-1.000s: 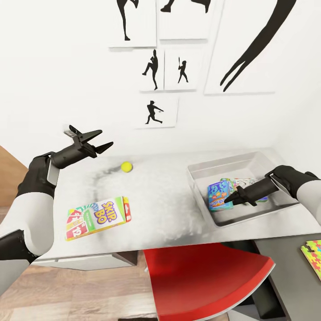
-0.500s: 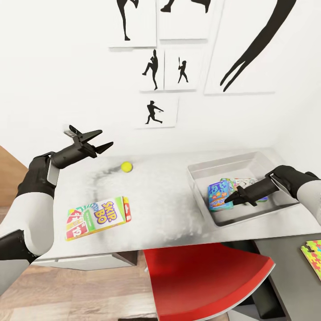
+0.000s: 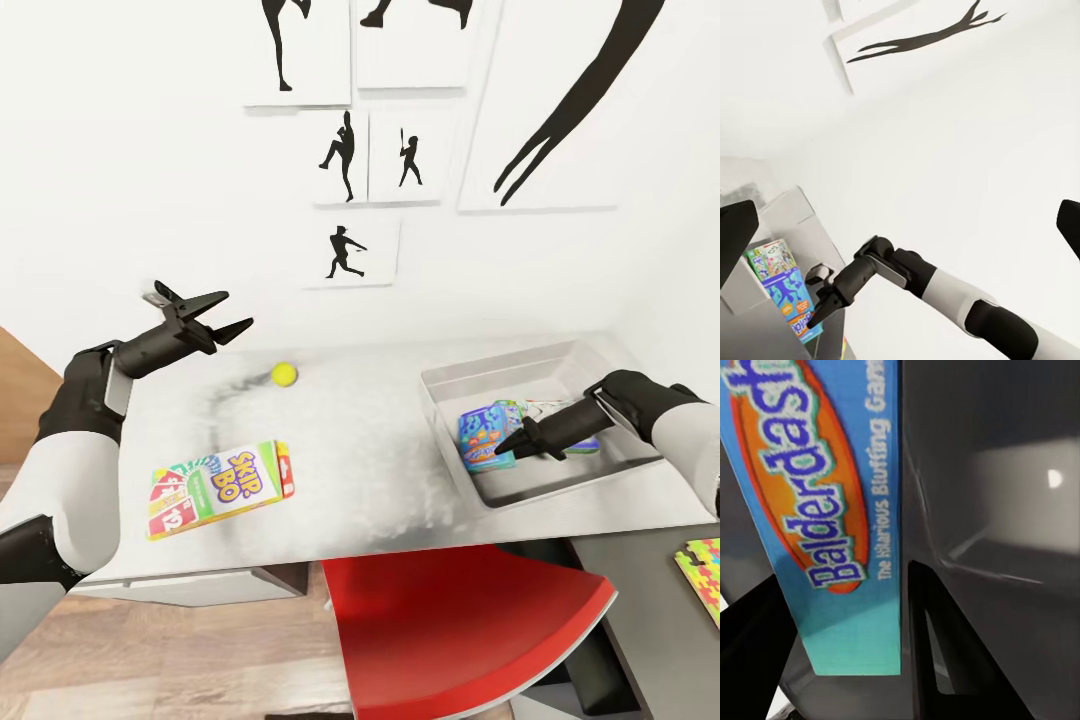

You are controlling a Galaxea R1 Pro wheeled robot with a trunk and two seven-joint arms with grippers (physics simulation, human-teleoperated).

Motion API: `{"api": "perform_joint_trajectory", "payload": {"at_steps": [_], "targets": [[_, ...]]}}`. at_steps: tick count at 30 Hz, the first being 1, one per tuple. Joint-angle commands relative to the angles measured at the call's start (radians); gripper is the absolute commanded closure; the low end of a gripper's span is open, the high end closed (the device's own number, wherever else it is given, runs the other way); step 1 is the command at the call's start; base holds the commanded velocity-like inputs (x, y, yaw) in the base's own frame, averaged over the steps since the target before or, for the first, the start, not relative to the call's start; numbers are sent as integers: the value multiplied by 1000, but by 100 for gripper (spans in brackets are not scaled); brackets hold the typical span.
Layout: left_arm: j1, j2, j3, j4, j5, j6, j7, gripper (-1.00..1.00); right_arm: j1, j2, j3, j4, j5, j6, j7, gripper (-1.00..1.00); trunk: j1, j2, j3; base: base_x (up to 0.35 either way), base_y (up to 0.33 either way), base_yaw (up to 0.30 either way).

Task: Put all the toys in the child's room - the three board games (two on the bed and one on the table), the two jigsaw puzzles on the table, and the tennis ball on the table - inside the toy box on the table in the child's room.

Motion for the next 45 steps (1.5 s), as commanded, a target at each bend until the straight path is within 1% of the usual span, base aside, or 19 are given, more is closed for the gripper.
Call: {"api": "perform_joint_trajectory", "payload": {"at_steps": [1, 11, 12, 23, 45], "targets": [[-1, 0, 0, 0, -2, 11, -5, -100, -1, 1, 5, 2, -5, 7, 4, 100, 1, -2, -2, 0, 0, 0], [-1, 1, -2, 0, -2, 11, -5, -100, 0, 3, 5, 20, -5, 7, 4, 100, 1, -2, -2, 0, 0, 0], [-1, 1, -2, 0, -2, 11, -5, -100, 0, 3, 5, 21, -5, 8, 4, -100, 1, -2, -2, 0, 0, 0], [-1, 0, -3, 0, -2, 11, -5, -100, 0, 7, 4, 33, -5, 8, 4, -100, 1, -2, -2, 0, 0, 0], [-1, -1, -3, 0, -2, 11, -5, -100, -1, 2, 4, 35, -5, 8, 4, -100, 1, -2, -2, 0, 0, 0]]}}
